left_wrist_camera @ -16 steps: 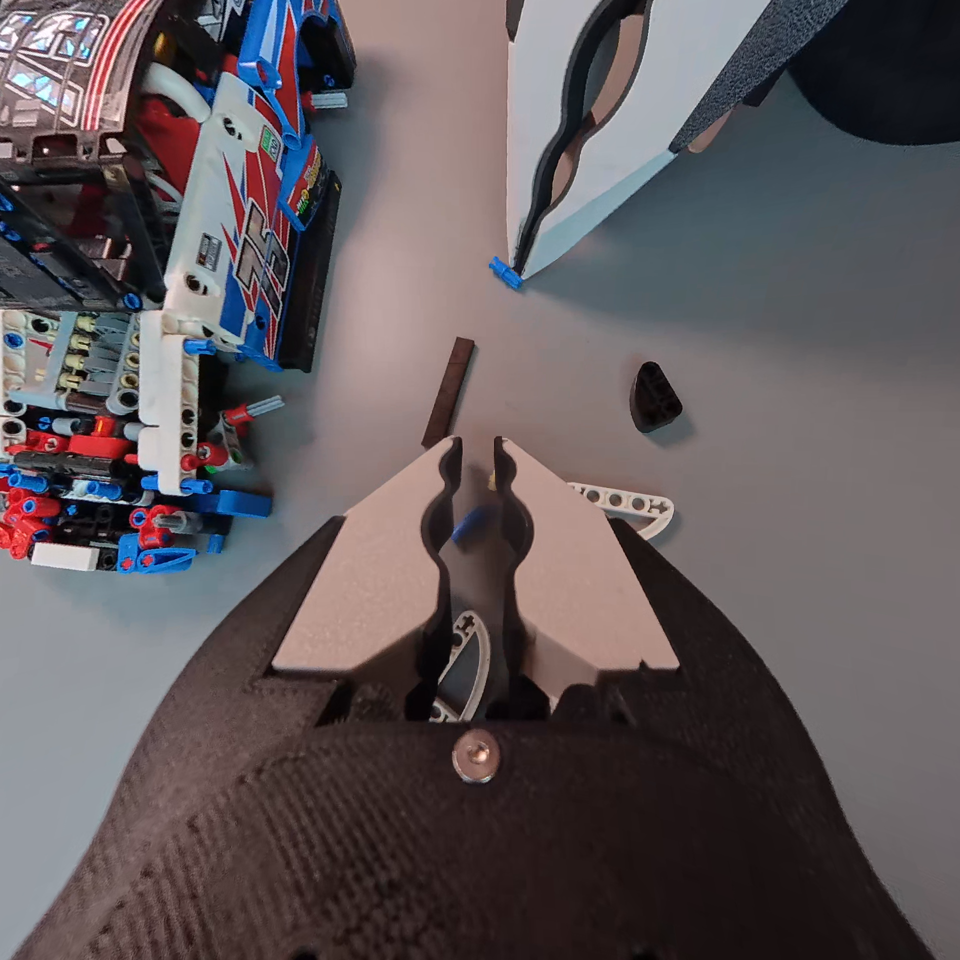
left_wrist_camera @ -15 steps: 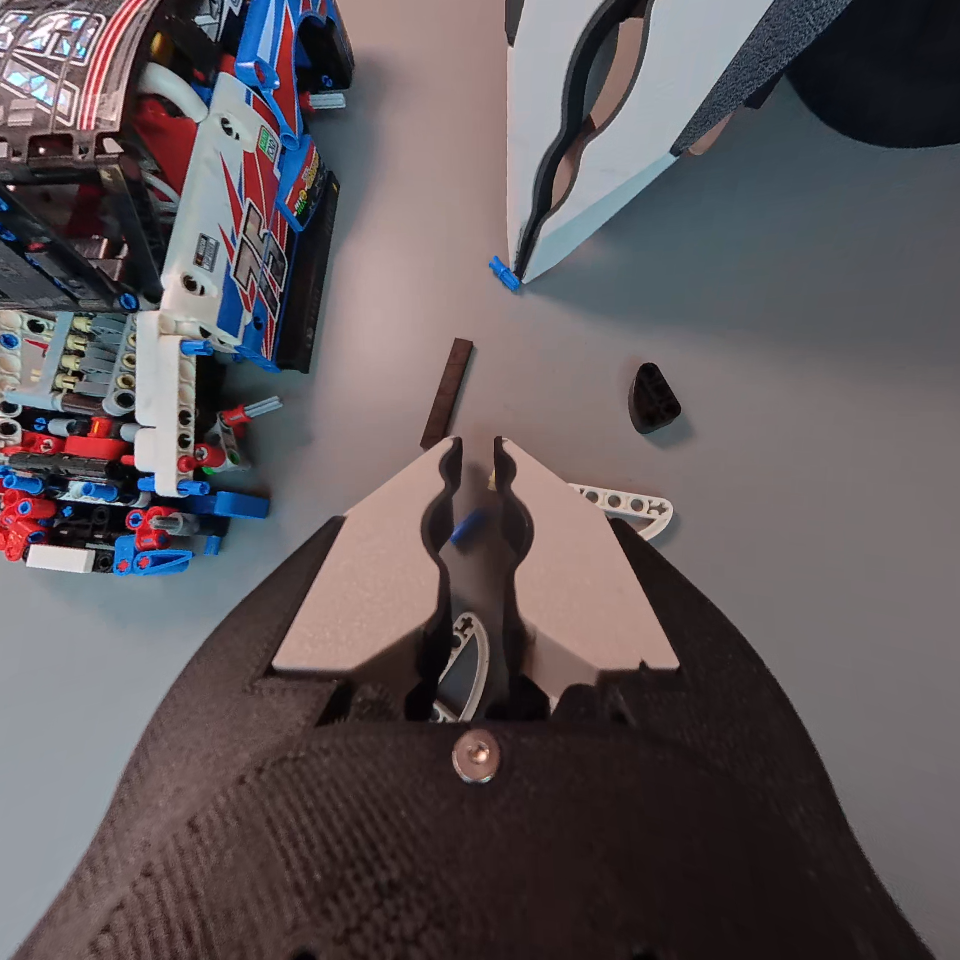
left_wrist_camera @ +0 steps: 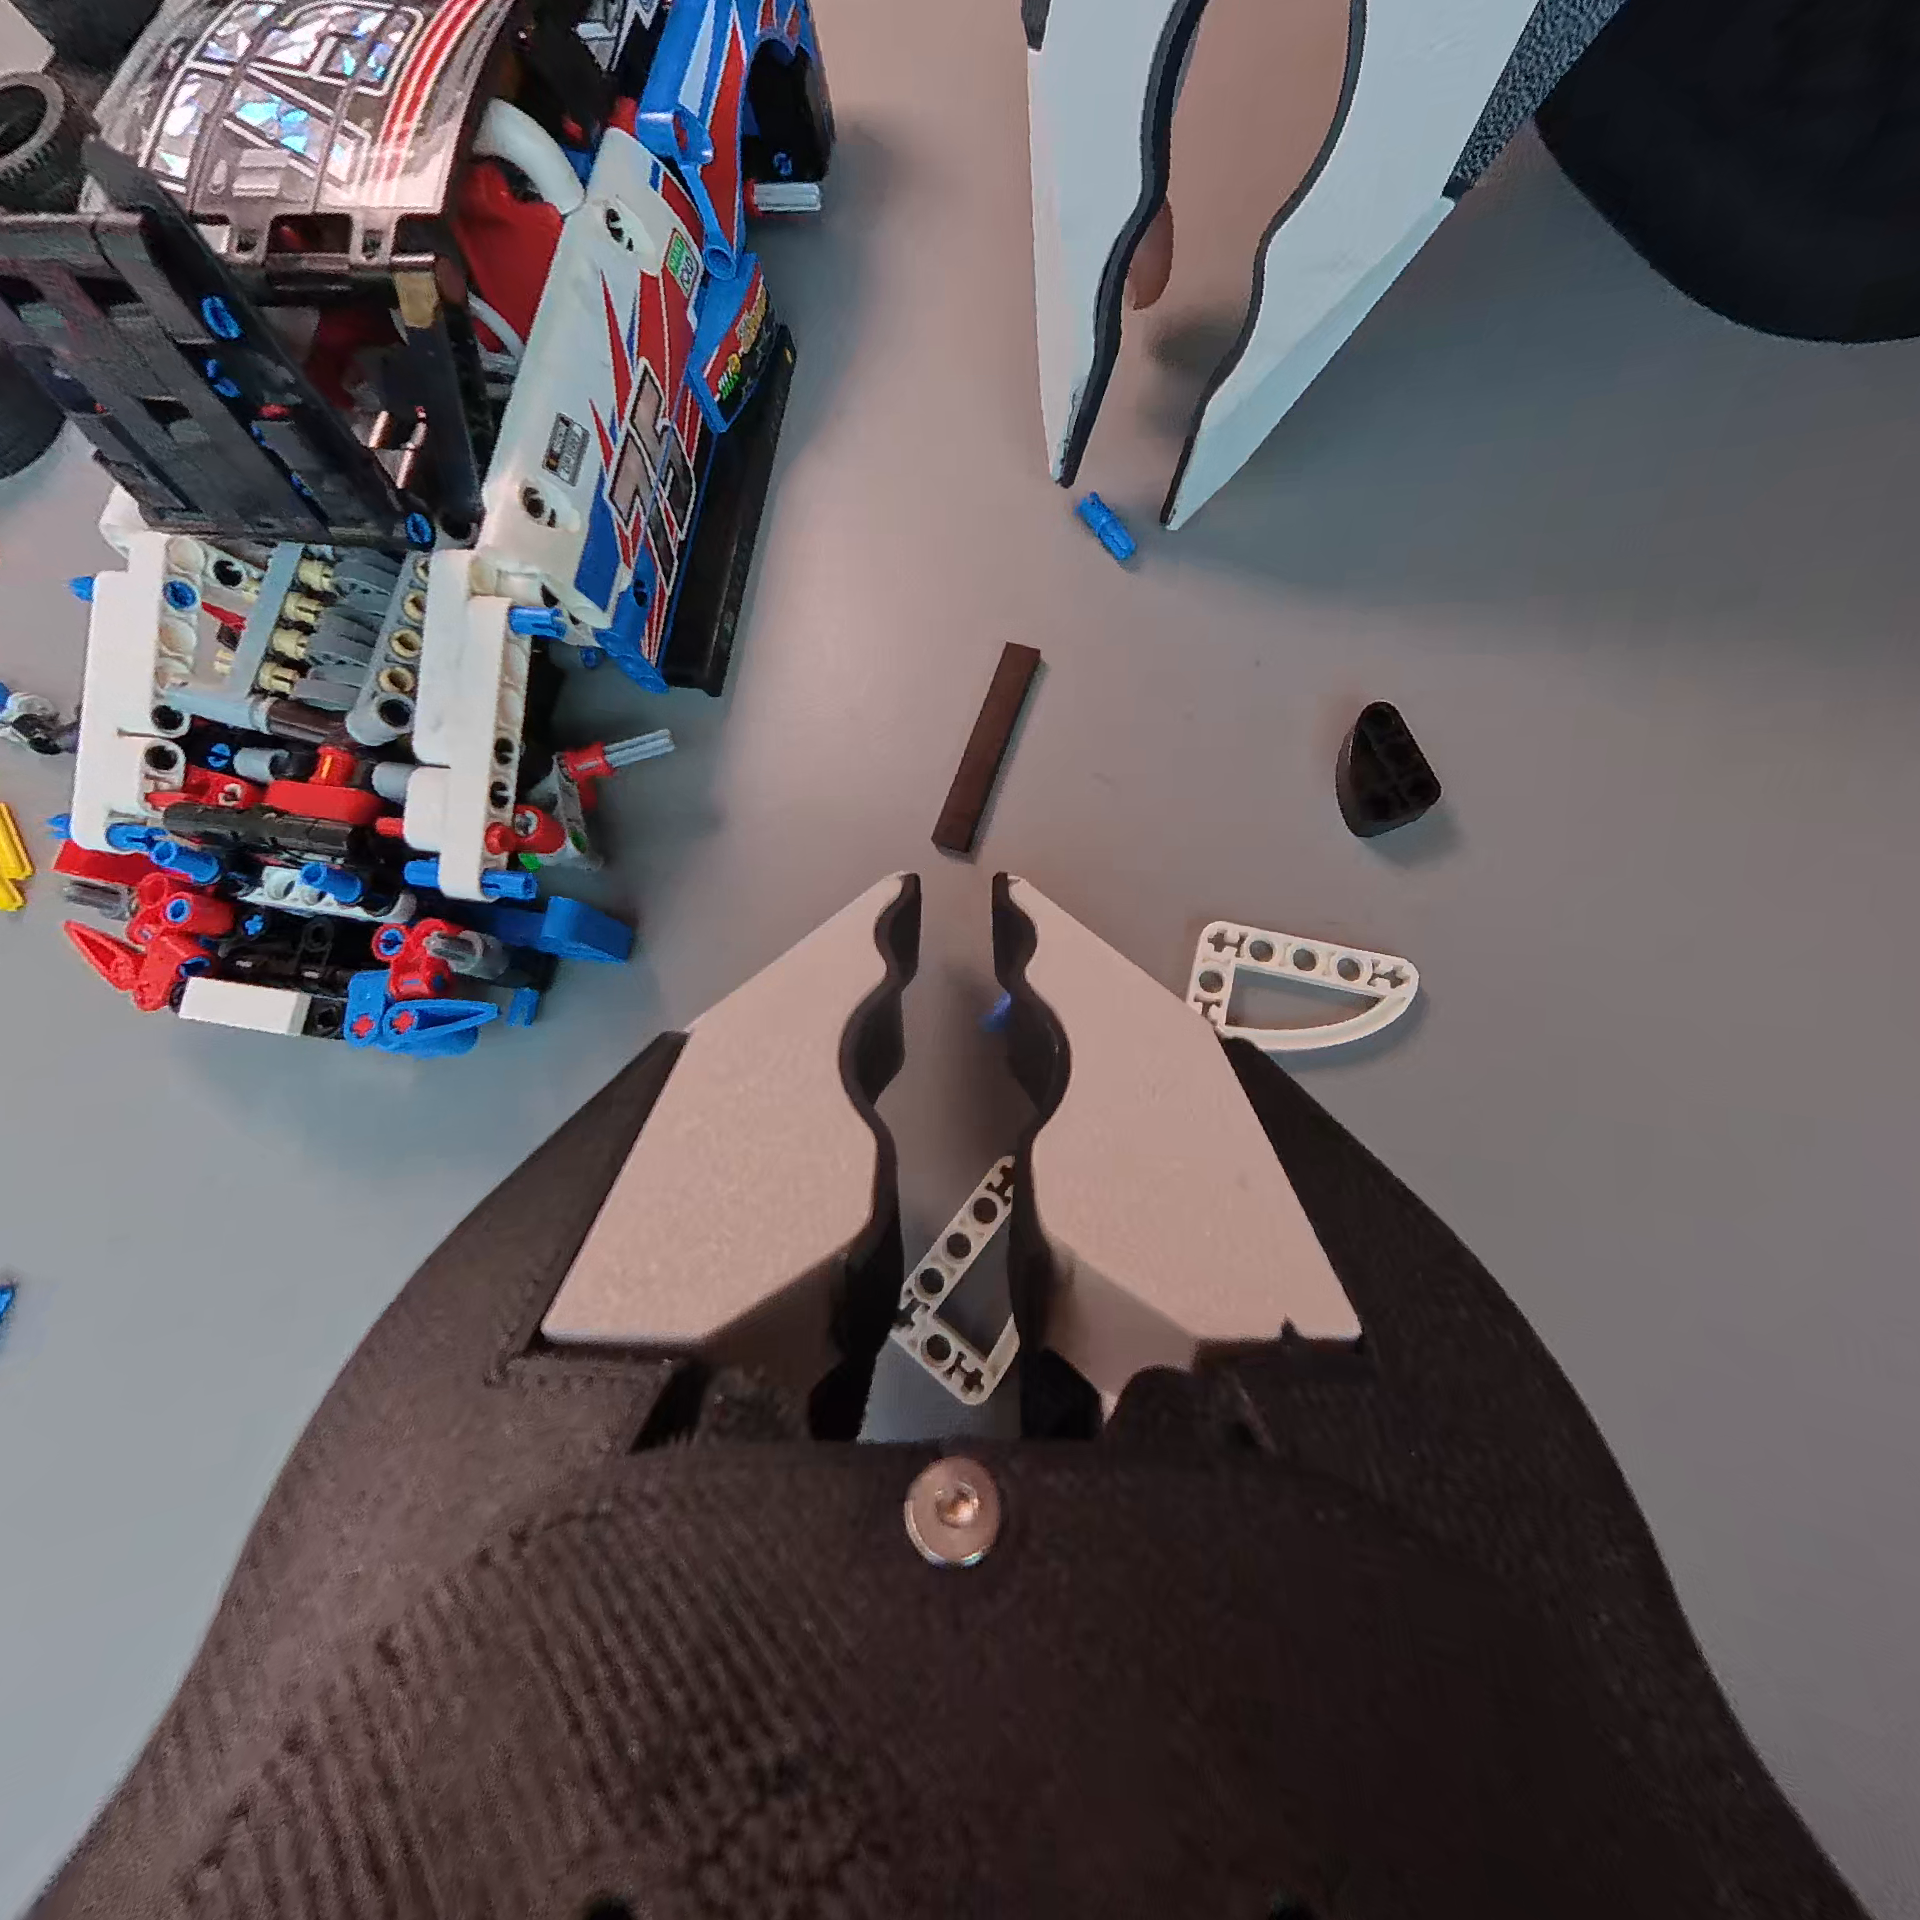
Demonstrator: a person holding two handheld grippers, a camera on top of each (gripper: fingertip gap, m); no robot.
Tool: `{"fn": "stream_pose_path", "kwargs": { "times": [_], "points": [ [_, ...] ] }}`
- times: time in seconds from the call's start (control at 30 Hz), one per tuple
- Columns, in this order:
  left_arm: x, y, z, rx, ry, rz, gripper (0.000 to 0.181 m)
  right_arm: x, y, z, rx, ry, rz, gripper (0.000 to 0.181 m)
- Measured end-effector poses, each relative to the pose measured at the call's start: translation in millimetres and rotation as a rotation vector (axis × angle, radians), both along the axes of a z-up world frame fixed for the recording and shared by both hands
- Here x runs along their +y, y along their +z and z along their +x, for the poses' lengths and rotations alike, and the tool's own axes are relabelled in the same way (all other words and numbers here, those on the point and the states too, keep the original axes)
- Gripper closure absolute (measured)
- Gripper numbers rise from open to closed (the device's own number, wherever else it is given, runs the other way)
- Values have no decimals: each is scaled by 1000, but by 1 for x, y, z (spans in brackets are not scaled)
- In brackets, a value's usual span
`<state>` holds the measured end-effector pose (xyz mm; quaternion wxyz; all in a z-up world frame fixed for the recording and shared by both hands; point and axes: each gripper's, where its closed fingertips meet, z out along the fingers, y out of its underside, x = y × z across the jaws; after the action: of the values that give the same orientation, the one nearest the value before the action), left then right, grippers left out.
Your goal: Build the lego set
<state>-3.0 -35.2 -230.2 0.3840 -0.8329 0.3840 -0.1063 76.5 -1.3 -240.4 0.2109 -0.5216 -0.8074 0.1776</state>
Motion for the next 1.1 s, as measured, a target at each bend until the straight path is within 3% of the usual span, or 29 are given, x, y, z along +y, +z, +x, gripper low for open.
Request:
{"fn": "stream_pose_path", "kwargs": {
  "times": [0.03,0.23,0.4,0.47,0.57,0.73,0.87,1.0,1.1],
  "points": [
    [0,1,-1,-14,4,0,170,0,0,-1,-11,19,-7,163],
    [1,11,-12,-116,34,-10,171,-6,-3,-3,-82,67,-116,176],
    [-3,17,-5,-187,13,-9,172,-8,-2,-2,-39,30,-136,176],
    [-5,20,3,-222,-9,-7,172,-16,7,-8,45,1,-219,176],
    [-10,32,20,-320,-61,15,170,-28,44,-27,295,-92,-426,177],
    [-12,74,39,-531,-89,138,166,-42,103,-47,630,-228,-820,177],
    [-14,105,38,-594,-85,281,171,-52,119,-54,721,-263,-1023,177],
    [-16,107,35,-572,-87,316,180,-51,118,-55,726,-259,-1117,178],
    [-14,109,34,-558,-80,345,177,-50,119,-54,725,-275,-1207,177]
  ]
}}
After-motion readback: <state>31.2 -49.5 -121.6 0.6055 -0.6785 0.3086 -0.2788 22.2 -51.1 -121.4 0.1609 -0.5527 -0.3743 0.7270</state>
